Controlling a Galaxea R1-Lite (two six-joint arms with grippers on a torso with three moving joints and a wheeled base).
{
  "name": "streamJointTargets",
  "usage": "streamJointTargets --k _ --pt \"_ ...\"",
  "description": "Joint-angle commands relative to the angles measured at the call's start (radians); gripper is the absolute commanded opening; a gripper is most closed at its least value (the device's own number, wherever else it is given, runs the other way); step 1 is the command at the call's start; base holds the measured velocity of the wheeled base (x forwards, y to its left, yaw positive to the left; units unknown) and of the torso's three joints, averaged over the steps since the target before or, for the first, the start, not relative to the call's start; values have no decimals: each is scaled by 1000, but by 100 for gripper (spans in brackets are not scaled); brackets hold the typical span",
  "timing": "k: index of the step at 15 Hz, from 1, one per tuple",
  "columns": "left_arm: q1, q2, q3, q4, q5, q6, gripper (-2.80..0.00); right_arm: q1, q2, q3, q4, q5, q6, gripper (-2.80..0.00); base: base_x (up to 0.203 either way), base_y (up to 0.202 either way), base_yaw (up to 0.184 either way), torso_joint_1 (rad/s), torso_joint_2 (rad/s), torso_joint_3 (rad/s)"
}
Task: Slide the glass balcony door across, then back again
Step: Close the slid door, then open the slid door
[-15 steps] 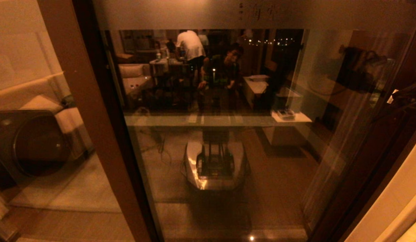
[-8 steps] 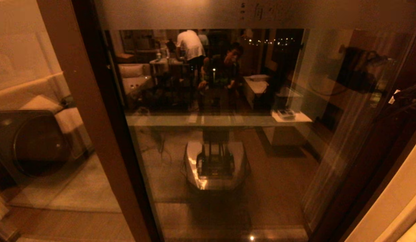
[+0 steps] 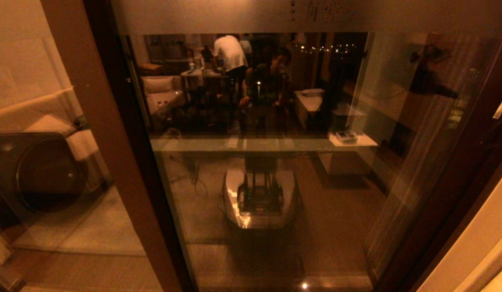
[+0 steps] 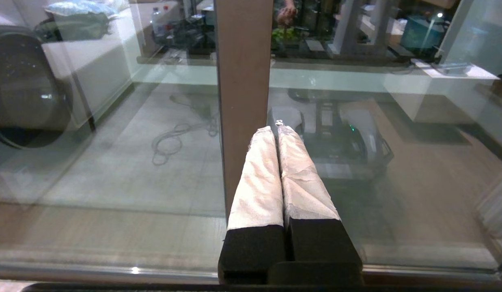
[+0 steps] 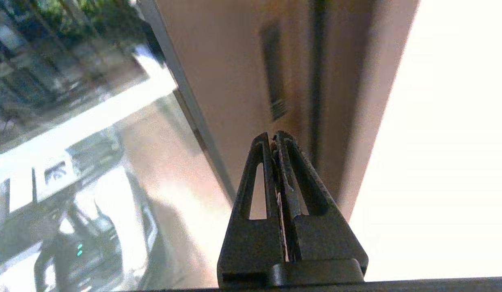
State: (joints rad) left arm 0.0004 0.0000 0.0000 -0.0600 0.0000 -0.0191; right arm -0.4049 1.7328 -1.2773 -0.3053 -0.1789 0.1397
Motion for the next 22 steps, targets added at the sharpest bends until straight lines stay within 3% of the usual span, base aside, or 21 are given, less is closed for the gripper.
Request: streamJointTargets --k 1,4,8,9,16,18,20,22 --pt "0 0 21 0 0 -1 -280 0 -112 39 1 -1 -35 -280 0 0 0 0 0 0" --pt "0 0 21 0 0 -1 -280 -22 -122 46 11 8 -82 -280 0 0 0 0 0 0" --pt "0 0 21 0 0 -1 -280 -100 -106 -5 112 127 -88 -280 0 0 0 0 0 0" --pt "1 0 21 -1 0 -1 -280 -112 -100 -14 148 141 -89 0 0 0 0 0 0 0" --pt "0 0 21 0 0 -1 -280 -149 -167 102 149 306 -53 0 0 0 0 0 0 0" --pt "0 0 21 0 0 -1 -280 -151 -212 52 161 317 -52 0 0 0 0 0 0 0" --pt "0 0 21 -1 0 -1 -280 -137 -353 109 228 320 -72 0 0 0 0 0 0 0" --pt "0 0 21 0 0 -1 -280 -50 -439 112 334 277 -116 0 0 0 0 0 0 0"
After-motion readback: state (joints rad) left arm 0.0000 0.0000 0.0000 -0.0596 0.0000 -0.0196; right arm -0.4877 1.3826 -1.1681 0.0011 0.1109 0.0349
